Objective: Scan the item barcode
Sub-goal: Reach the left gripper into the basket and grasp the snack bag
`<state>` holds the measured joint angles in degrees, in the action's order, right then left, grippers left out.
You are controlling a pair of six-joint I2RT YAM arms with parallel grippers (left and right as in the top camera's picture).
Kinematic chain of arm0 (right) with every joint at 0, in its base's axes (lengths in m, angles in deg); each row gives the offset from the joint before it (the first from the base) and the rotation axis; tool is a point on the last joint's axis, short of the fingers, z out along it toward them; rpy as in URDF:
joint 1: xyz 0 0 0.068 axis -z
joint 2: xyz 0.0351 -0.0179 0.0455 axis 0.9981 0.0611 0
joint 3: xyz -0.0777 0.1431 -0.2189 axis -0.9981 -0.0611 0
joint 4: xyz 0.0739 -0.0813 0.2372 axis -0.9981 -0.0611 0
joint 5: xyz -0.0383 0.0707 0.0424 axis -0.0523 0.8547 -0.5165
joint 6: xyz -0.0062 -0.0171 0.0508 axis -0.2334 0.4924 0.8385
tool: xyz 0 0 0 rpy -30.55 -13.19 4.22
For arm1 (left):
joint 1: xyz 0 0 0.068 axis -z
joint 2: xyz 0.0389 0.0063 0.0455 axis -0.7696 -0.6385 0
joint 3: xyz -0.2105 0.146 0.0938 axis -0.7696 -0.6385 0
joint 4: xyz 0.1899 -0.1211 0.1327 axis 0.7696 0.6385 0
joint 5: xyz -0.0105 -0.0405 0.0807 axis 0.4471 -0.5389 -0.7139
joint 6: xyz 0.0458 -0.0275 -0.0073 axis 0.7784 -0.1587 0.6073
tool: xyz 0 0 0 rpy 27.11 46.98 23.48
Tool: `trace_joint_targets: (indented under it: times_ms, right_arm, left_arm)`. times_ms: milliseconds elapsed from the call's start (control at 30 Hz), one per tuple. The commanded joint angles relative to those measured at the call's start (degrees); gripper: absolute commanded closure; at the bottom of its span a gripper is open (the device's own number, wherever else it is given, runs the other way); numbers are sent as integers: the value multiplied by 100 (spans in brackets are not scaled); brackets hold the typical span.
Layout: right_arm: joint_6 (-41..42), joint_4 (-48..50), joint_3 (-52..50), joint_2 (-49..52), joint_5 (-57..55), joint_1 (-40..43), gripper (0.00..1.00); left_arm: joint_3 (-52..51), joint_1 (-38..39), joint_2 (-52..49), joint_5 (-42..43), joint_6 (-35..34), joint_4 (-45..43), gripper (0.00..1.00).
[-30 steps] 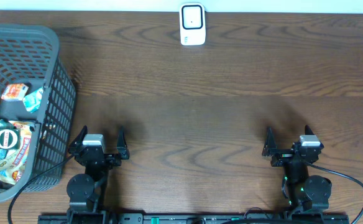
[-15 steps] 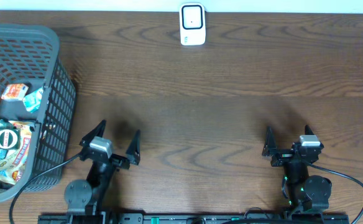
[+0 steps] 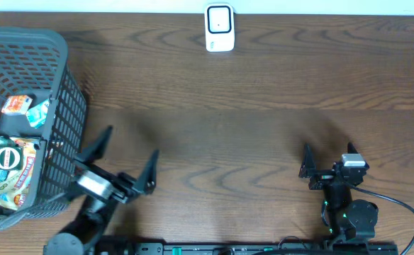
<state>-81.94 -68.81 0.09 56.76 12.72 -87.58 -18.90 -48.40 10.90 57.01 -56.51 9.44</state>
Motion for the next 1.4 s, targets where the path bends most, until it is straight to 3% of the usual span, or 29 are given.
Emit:
trace_joint_targets:
  times_ms: [0, 200, 233, 300, 433, 533, 700, 1100, 1233, 1367]
  right_arm:
    - [39, -20, -15, -9, -48, 24, 1]
    - [39, -20, -15, -9, -48, 24, 1]
    - [42, -20, -15, -9, -48, 24, 1]
    - [42, -20, -15, -9, -48, 24, 1]
    - [39, -20, -15, -9, -48, 24, 1]
    - [42, -20, -15, -9, -48, 24, 1]
    - [39, -20, -15, -9, -48, 24, 1]
    - [39, -20, -15, -9, -48, 24, 1]
    - [39, -20, -15, -9, -46, 24, 1]
    - [39, -20, -13, -9, -48, 24, 1]
  left_arm:
    - [1318, -24, -929, -769, -2, 863, 3]
    - [4846, -24, -3416, -1694, 970, 4280, 2]
    - [5914, -24, -4122, -2192, 1281, 5226, 3]
    - [7029, -26, -4881, -2968, 1556, 6118, 2]
    - [8572, -221, -5971, -4164, 1694, 7086, 2]
    - [9259, -807, -6494, -4251, 1652, 7385, 2]
    - [9427, -2087, -6961, -3703, 1598, 7895, 2]
    - [9200, -2874, -7455, -3770, 1847, 8666, 2]
    - [9038, -3423, -7816, -3834, 1598, 9064, 2]
    - [8981, -3923, -8194, -3738, 638, 9224, 2]
